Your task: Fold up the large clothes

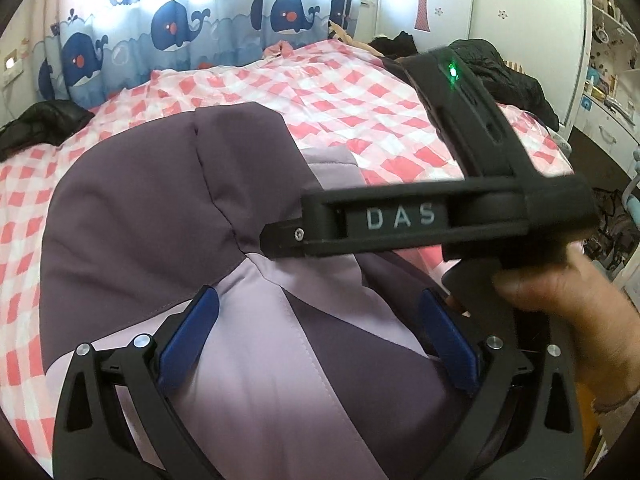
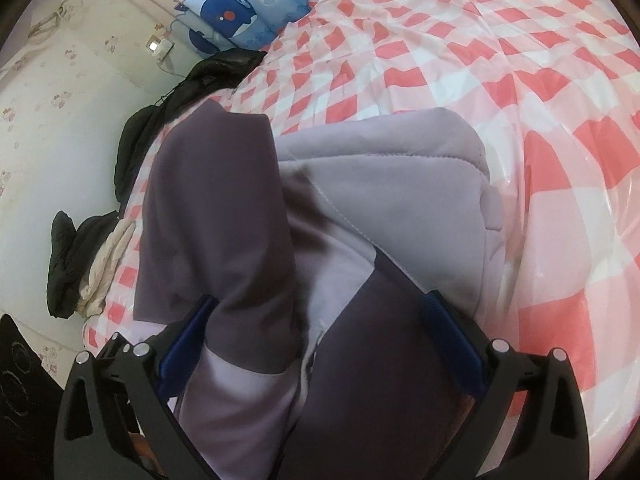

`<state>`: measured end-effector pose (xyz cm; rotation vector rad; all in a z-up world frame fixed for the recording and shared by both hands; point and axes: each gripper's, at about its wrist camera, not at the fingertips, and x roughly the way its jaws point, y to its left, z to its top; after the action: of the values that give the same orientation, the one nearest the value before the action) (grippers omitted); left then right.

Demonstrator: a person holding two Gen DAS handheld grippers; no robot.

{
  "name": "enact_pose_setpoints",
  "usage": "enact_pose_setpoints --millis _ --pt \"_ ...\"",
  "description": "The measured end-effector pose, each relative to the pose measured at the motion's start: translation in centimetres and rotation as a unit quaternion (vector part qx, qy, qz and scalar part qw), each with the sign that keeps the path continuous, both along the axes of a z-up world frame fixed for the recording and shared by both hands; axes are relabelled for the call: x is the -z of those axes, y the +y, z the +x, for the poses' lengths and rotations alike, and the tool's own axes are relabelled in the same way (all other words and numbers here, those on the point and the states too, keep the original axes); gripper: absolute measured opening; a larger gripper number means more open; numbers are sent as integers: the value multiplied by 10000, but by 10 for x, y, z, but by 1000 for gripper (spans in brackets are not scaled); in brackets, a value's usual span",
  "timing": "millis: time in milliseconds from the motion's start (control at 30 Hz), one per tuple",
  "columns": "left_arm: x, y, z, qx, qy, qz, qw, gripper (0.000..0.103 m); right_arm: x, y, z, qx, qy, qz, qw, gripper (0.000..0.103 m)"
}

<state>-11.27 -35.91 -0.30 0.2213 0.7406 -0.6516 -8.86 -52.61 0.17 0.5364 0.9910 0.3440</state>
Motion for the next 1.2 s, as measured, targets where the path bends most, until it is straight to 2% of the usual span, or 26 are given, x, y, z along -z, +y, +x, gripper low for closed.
enact_pose_setpoints --millis 233,567,667,700,767,800,900,967,1000,1067,1133,1200 --pt "2 0 -1 18 -30 2 10000 95 10 -4 -6 153 -177 199 9995 97" --pt "0 2 0 61 -16 52 10000 95 10 -2 -13 284 -381 102 9988 97" --pt "-21 32 5 79 466 -357 9982 95 7 2 -18 395 -533 -104 9977 97" --pt "-25 44 4 -5 475 -415 9980 95 6 2 -19 445 -569 -136 9973 97" --pt "-41 91 1 -536 247 -600 9965 95 6 1 -19 504 -604 -144 9968 97" --pt "-44 108 1 -679 260 -686 9950 95 7 0 -20 517 -624 -135 9966 97" --pt "-38 175 13 -1477 592 -879 9833 95 8 -2 -19 511 -621 -94 9967 97" --pt "-16 207 28 -1889 1100 -968 9710 95 7 -1 -16 454 -533 -138 9974 97" --pt "2 221 38 -2023 1510 -1090 9614 95 3 0 -13 392 -422 -239 9981 96" --pt "29 236 47 -2040 2050 -1480 9458 95 -10 6 -11 299 -207 -640 9973 96" --pt "38 237 52 -2036 2255 -1788 9358 96 -22 13 -11 246 -105 -1107 9935 96" --pt "44 234 59 -1924 2418 -2054 9286 96 -31 23 -14 253 -113 -1719 9847 96"
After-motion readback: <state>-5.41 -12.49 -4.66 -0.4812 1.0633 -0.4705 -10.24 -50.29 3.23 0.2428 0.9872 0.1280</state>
